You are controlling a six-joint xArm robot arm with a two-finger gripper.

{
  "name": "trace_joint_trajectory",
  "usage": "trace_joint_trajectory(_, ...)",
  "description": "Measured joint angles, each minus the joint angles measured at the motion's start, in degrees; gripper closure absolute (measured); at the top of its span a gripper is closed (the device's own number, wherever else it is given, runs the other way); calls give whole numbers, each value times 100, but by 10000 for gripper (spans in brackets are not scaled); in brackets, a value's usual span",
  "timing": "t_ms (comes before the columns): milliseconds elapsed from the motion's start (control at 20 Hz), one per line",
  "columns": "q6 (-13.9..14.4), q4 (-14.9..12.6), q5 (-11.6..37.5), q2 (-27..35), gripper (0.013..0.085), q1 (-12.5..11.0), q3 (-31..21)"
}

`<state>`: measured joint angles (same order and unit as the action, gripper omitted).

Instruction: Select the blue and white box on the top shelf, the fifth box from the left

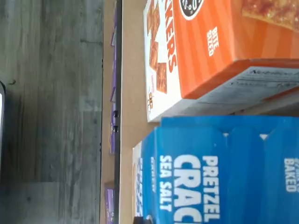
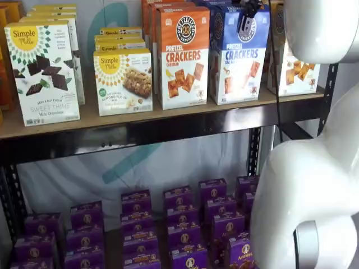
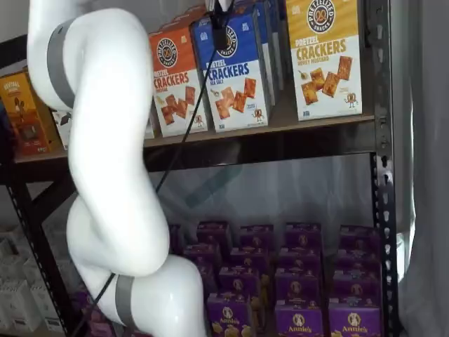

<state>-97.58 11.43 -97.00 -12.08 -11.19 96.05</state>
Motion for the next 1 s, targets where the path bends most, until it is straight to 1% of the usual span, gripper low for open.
trace_joint_trajectory(250, -16, 27, -7, -14, 290, -26, -11)
trace_joint_trajectory(300, -19, 35, -16, -16, 330, -32, -10)
trace_joint_trajectory(350, -20, 42, -24, -18, 330, -36, -10)
trace_joint_trajectory(400, -21, 48, -29, -19, 370, -39, -10)
trace_joint_trajectory(450, -22, 53, -32, -24, 370, -42, -12)
trace_joint_trajectory(500, -22, 55, -37, -31, 410, -44, -18)
trace_joint_trajectory(800, -8, 142, -304, -44, 410, -90, 100)
trace_joint_trajectory(1000, -30, 4, -417, -194, 410, -79, 59)
